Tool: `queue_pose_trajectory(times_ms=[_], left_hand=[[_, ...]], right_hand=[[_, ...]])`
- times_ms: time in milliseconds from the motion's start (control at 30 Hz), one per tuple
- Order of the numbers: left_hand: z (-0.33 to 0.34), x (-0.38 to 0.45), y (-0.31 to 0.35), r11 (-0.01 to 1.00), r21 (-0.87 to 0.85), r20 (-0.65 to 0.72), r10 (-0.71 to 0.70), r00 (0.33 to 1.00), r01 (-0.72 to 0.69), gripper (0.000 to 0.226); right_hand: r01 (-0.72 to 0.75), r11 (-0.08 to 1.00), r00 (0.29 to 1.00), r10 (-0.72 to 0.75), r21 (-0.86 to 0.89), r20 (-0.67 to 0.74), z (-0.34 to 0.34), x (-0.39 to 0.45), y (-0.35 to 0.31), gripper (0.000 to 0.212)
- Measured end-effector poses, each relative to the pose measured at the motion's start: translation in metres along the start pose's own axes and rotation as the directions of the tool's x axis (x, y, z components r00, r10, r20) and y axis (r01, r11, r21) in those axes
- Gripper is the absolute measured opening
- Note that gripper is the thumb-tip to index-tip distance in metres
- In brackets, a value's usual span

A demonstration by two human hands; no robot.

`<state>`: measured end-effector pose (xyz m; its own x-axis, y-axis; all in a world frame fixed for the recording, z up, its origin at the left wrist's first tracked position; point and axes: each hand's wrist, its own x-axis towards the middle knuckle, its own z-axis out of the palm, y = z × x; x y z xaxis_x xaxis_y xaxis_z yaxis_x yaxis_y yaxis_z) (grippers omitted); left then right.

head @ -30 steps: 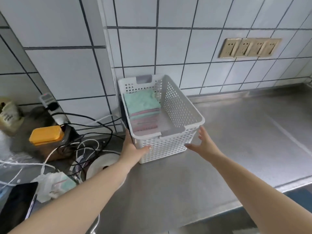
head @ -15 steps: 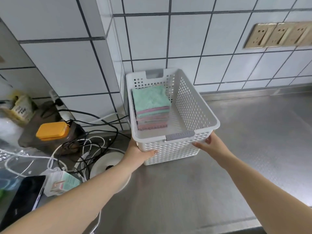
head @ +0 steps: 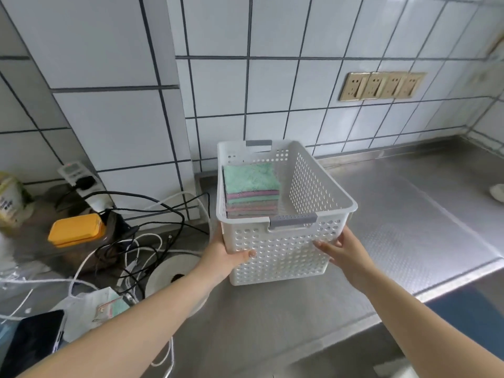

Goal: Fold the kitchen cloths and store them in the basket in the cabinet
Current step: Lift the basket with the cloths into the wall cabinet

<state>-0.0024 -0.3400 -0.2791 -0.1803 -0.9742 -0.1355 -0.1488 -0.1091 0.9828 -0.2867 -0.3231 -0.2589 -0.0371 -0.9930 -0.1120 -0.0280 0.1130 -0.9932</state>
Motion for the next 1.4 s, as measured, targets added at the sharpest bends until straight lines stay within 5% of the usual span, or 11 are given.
queue_pose_trajectory(times_ms=[233,533,767,900,1067,1233,1400], left_hand=[[0.000,-0.048,0.015,0.984,0.000,0.204,0.174,0.963,-0.178,0.065],[0.022,-0.140,0.105,0.902,-0.242,0.576,0.430,0.696,-0.357,0.074],[0.083,-0.233,0.158,0.844,-0.359,0.730,0.520,0.443,-0.398,0.073],[0.125,-0.308,0.177,0.787,-0.458,0.759,0.589,0.279,-0.414,0.065],[0.169,-0.423,0.188,0.748,-0.577,0.764,0.636,0.106,-0.329,0.065],[0.213,-0.553,0.179,0.751,-0.627,0.773,0.632,-0.048,-0.207,0.064],[0.236,-0.695,0.172,0.763,-0.644,0.760,0.631,-0.158,-0.050,0.067]], right_hand=[[0.070,0.995,0.958,-0.085,-0.065,-0.274,0.020,-0.112,-0.018,0.043],[0.221,0.958,0.732,-0.288,-0.185,-0.617,0.043,-0.301,-0.082,0.046],[0.214,0.935,0.451,-0.351,-0.282,-0.821,0.053,-0.458,-0.107,0.067],[0.207,0.913,0.266,-0.398,-0.352,-0.878,0.065,-0.554,-0.111,0.051],[0.132,0.895,0.048,-0.434,-0.425,-0.899,0.094,-0.687,-0.115,0.068],[0.028,0.888,-0.114,-0.453,-0.459,-0.884,0.143,-0.832,-0.127,0.058],[-0.086,0.902,-0.260,-0.430,-0.423,-0.865,0.197,-0.968,-0.146,0.069]])
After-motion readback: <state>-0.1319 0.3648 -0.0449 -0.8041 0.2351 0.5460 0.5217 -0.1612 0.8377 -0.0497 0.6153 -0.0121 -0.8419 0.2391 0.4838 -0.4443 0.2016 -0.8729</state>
